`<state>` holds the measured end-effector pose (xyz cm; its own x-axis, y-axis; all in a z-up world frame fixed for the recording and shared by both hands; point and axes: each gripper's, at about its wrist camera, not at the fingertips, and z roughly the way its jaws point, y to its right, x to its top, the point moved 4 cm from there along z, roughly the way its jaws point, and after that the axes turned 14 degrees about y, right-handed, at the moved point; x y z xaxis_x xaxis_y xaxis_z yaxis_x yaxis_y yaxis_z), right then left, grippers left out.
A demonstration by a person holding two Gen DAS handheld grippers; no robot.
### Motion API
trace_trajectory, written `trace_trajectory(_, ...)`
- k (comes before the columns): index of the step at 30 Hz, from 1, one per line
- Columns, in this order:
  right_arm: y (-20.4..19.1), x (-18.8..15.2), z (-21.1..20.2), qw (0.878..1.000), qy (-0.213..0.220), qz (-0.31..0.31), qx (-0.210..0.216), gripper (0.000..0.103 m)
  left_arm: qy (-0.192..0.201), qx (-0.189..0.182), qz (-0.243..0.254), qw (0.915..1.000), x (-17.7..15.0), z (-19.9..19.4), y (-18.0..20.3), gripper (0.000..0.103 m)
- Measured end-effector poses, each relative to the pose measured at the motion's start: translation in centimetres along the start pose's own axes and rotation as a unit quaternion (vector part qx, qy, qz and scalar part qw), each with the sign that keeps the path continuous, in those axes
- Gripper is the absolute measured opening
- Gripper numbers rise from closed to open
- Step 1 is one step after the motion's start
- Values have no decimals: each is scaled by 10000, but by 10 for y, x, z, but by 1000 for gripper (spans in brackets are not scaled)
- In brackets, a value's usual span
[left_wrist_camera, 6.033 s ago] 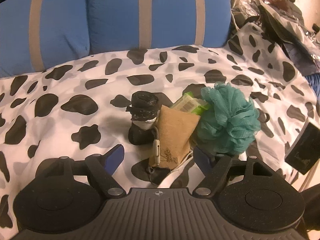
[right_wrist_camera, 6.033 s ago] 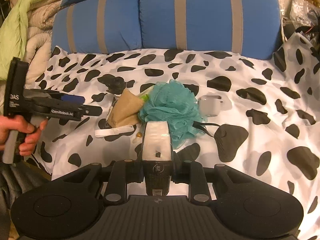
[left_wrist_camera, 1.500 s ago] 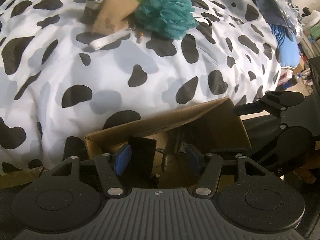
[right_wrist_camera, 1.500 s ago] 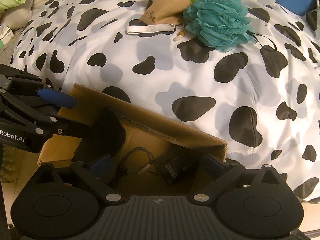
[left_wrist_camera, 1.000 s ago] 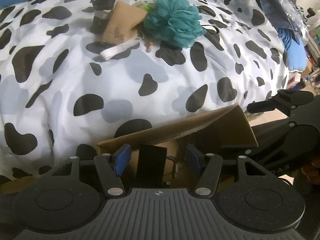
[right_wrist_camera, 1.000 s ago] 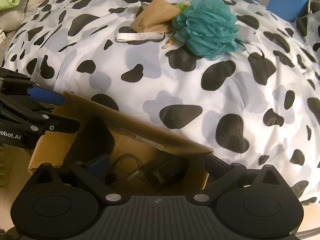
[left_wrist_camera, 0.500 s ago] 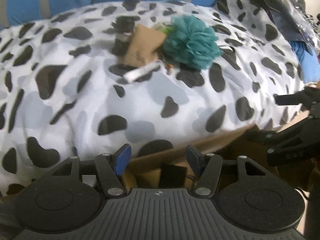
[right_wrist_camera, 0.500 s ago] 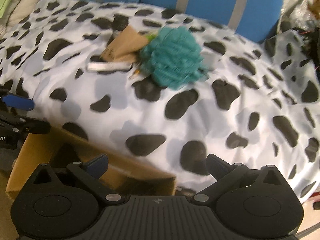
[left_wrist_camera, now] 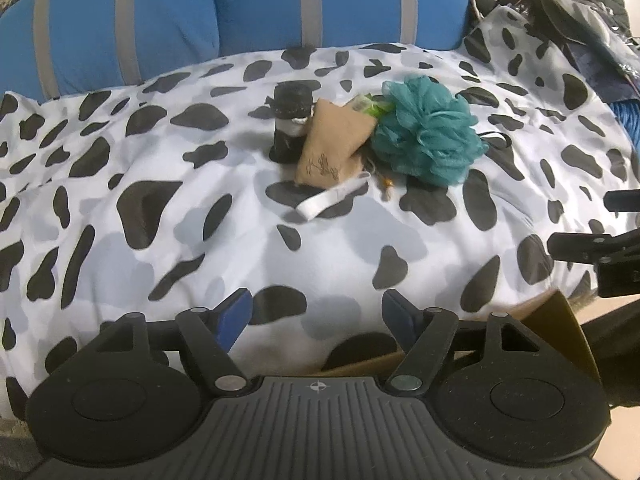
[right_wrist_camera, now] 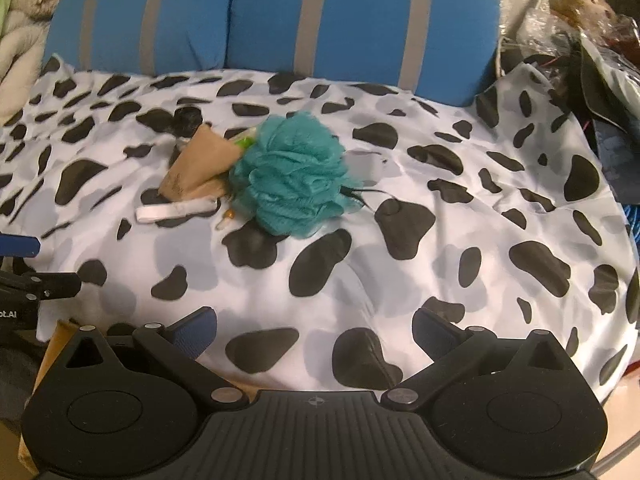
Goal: Organize soft objects
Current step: 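Move both tools from the cardboard box back to the items on the sheet, then grasp the white strap beside the burlap pouch with the left gripper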
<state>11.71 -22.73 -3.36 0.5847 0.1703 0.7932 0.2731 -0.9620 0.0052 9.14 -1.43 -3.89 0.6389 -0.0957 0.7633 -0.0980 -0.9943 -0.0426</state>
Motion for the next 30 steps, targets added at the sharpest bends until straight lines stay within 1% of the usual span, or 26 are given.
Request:
trace_trajectory(3, 3, 2, -1, 9999, 123, 46, -28, 103, 83, -32, 98, 9999, 3, 2, 0, 71)
trace_trajectory(7, 3, 6, 1, 9999, 149, 2, 26, 103, 178, -111, 303, 9993, 7, 5, 3, 71)
trace_trajectory(12, 0, 10, 7, 9995, 0, 30, 327, 103, 256, -271, 565, 9977, 11, 12, 8, 71)
trace_trajectory(16, -2, 12, 12, 9988, -122, 71, 464, 103, 272, -444, 652, 9965, 15, 20, 8, 71)
trace_trajectory(22, 5, 18, 14, 9946, -141, 574, 849, 103, 323, -634, 831, 9940, 20, 34, 11, 71)
trace_trajectory(26, 12, 23, 18, 9936, -94, 658, 909, 103, 260, -788, 761, 9936, 23, 46, 9, 71)
trace_trajectory(30, 16, 27, 25, 9950, -41, 489, 870, 103, 241, -861, 629, 9940, 28, 57, 2, 71)
